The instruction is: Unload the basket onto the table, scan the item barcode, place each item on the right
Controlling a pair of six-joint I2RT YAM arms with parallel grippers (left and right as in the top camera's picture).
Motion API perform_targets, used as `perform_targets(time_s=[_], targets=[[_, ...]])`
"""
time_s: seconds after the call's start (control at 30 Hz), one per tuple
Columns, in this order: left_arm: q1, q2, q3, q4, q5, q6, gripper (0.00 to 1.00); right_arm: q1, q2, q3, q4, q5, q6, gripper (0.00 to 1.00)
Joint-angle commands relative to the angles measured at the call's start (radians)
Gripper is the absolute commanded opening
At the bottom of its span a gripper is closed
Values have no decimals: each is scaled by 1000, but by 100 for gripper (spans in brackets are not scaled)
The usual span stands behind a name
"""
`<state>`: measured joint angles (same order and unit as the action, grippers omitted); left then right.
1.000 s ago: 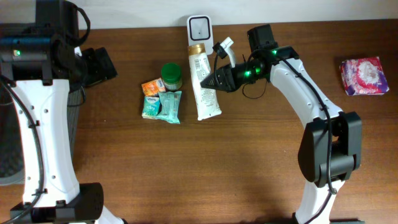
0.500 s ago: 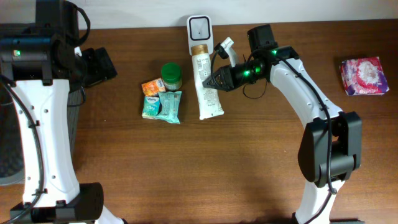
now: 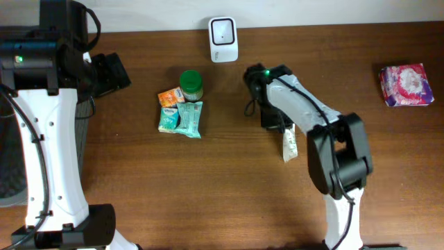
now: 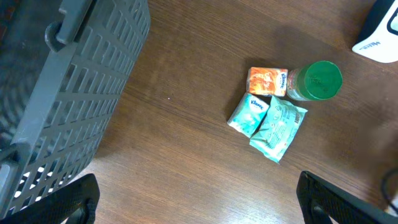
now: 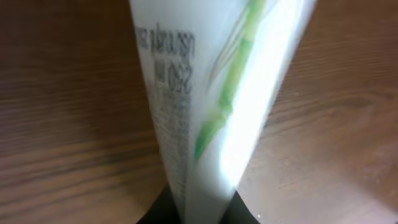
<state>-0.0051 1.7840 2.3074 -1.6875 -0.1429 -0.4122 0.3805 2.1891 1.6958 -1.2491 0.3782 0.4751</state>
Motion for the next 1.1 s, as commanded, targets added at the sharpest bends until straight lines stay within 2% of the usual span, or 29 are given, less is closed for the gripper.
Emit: perform_targets(time_s=[0.0, 0.07, 0.13, 0.17, 0.23, 0.3, 0.33, 0.37, 0.4, 0.53, 0.57, 0.63, 0.7, 0.73, 0.83, 0.9, 0.97, 1.03, 1.07], targets=[[2, -16, 2, -1, -4, -6, 99, 55, -4, 4, 14, -3, 20, 18], [2, -16, 2, -1, -4, -6, 99, 111, -4, 4, 43, -21, 20, 38], [2, -16, 2, -1, -4, -6, 99, 166, -4, 13, 98, -190, -26, 48], [2, -16, 2, -1, -4, -6, 99, 170, -4, 48, 76, -227, -26, 52], [2, -16, 2, -1, -4, -6, 99, 132, -6, 209, -59, -232, -31, 67], [2, -16, 2, -1, -4, -6, 99, 52, -6, 285, -116, -235, -120, 66], [2, -16, 2, -1, -4, -6, 99, 10, -3, 281, -125, -259, -183, 55], [2, -16, 2, -1, -4, -6, 99, -18, -2, 264, -125, -314, -248, 52], [2, -16, 2, -1, -4, -6, 99, -43, 0, 235, -121, -346, -292, 52], [2, -16, 2, -1, -4, -6, 99, -73, 13, 51, 53, -380, -291, 52], [2, -16, 2, -1, -4, -6, 99, -73, 13, 26, 85, -411, -291, 49], [2, -16, 2, -1, -4, -6, 99, -73, 13, 1, 125, -423, -284, 37], [2, -16, 2, 0, -4, -6, 99, -73, 13, 1, 136, -441, -284, 9], [2, -16, 2, -1, -4, -6, 99, -73, 13, 7, 146, -485, -284, 4], [2, -16, 2, -1, -4, -6, 99, -73, 11, 156, 124, -534, -283, 4], [2, -16, 2, -1, -4, -6, 99, -73, 11, 367, 133, -537, -283, 4], [2, -16, 2, -1, -4, -6, 99, -73, 11, 465, 240, -537, -276, 4], [2, -16, 2, -1, -4, -6, 99, -73, 18, 467, 401, -537, -276, 4], [2, -16, 2, -1, -4, -6, 99, -73, 24, 467, 425, -536, -276, 4]])
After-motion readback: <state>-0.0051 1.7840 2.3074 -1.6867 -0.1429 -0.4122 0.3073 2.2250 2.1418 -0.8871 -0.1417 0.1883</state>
